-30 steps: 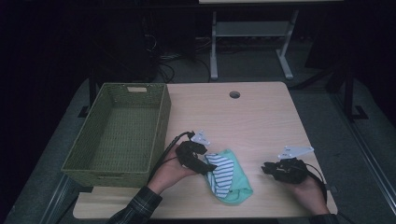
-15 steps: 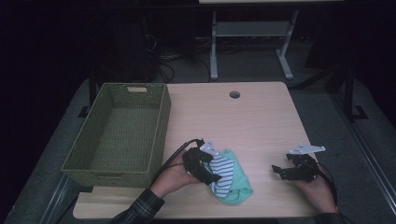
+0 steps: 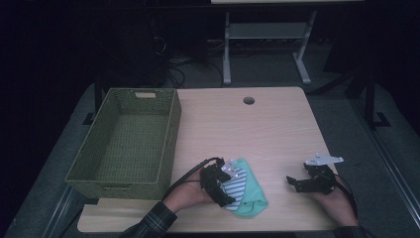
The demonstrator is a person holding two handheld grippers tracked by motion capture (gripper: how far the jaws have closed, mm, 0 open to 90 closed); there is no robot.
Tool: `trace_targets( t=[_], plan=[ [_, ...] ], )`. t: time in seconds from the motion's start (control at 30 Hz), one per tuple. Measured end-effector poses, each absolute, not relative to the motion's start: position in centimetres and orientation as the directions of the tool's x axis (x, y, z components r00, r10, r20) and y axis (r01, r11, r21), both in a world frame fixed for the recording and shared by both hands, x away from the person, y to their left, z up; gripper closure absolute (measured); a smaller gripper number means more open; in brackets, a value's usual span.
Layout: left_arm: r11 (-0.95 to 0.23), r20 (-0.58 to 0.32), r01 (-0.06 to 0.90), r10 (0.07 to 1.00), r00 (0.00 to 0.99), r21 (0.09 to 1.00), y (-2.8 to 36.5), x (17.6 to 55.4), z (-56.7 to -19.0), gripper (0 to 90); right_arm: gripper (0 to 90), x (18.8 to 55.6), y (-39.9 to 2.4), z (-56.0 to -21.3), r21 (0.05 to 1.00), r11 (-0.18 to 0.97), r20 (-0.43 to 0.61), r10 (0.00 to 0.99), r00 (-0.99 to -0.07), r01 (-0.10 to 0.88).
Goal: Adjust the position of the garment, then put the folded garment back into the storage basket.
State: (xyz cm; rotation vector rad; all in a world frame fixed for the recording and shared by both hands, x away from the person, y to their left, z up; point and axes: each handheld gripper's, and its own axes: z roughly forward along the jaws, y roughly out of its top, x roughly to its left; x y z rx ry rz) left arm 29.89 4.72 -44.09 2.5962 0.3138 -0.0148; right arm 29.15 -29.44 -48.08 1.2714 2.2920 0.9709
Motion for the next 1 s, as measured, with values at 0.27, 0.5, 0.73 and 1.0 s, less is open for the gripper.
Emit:
trace_targets(
  t=[0.27, 0.5, 0.73, 1.0],
  plan=[
    [-0.864, -0.037, 0.209, 0.217, 0.976, 0.459, 4.24, 29.62, -44.97, 13.6, 10.0, 29.12, -29.5, -48.25, 0.719, 0.357, 0.028, 0.842, -0.538, 0.597],
    [-0.862, -0.041, 0.226, 0.233, 0.972, 0.453, 4.22, 29.64, -45.08, 14.3, 10.0, 29.11, -29.49, -48.25, 0.719, 0.356, 0.029, 0.843, -0.537, 0.597],
    [-0.86, -0.042, 0.24, 0.248, 0.968, 0.45, 4.17, 29.55, -44.9, 20.2, 10.0, 29.11, -29.49, -48.25, 0.719, 0.356, 0.029, 0.843, -0.537, 0.597],
    [-0.853, -0.055, 0.252, 0.256, 0.965, 0.457, 4.28, 29.77, -44.57, 39.4, 10.1, 29.15, -29.47, -48.25, 0.719, 0.354, 0.029, 0.845, -0.534, 0.599]
  ],
)
